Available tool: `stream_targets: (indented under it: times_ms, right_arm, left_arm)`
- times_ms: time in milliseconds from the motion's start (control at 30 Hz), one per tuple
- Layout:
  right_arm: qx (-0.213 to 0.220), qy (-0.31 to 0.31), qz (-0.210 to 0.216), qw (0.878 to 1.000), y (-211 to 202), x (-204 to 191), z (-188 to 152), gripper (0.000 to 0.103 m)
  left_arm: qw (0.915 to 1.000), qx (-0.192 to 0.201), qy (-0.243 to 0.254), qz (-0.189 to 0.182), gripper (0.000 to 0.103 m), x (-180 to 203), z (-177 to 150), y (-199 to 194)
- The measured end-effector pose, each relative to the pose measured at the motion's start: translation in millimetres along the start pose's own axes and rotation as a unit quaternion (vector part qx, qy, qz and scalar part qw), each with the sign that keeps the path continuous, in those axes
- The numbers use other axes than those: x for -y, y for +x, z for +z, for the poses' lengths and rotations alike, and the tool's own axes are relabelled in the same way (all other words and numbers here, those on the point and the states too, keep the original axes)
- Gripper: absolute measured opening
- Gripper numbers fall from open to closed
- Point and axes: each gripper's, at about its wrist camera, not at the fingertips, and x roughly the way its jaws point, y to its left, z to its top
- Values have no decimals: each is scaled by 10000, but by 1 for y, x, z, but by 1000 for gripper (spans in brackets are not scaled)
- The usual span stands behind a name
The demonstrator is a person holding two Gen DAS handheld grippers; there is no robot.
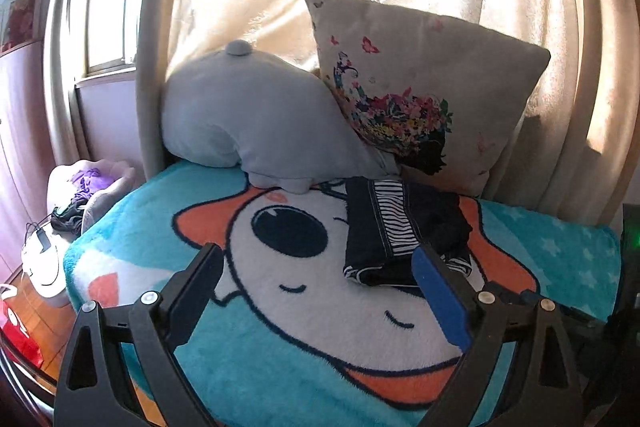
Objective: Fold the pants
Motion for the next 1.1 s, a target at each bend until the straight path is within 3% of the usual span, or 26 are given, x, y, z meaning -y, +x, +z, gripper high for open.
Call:
stream_targets:
  times_ms: [700,1000,1100]
  right_arm:
    - [-237,-350,-179,9989,4,-21,-11,79]
    - [-179,-514,-296,9981,8,-29,-14,79]
    - [-138,-647,-365,9971,10,-34,-15,79]
  left_arm:
    - [9983,-526,-83,-236,95,-10,-13,9]
    - [9998,-78,-173,-114,96,-18,-8,-5]
    - [9999,-49,-43,-100,103,-17,-8,-3]
